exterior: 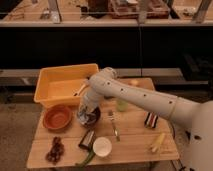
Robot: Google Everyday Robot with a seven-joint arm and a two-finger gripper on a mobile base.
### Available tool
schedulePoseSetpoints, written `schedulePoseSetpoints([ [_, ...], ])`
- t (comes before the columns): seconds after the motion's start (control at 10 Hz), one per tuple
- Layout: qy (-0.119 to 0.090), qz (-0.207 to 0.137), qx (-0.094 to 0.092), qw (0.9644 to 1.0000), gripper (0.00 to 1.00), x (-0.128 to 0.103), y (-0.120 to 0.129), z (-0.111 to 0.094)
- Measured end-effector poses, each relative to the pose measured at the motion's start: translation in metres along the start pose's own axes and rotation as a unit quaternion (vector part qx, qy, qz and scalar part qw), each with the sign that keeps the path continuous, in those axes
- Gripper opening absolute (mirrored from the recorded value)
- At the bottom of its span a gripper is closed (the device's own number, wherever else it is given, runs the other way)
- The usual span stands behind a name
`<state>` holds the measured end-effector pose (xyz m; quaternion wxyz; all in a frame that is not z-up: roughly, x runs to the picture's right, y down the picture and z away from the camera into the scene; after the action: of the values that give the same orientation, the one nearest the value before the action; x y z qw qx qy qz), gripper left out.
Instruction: Wipe purple bowl with towel
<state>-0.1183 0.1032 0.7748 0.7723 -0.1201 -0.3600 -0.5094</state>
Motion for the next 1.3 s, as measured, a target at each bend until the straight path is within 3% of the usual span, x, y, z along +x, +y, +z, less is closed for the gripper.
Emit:
schedulePoseSetpoints([
  [0.5, -0.028, 0.018, -0.011, 0.9994, 0.0, 0.01, 0.026, 0.05],
  [1.1, -0.049, 0.03, -0.018, 0.9982, 0.0, 0.012, 0.029, 0.059],
  [1.3, -0.058, 0.041, -0.022, 0.9972, 0.0, 0.015, 0.043, 0.063],
])
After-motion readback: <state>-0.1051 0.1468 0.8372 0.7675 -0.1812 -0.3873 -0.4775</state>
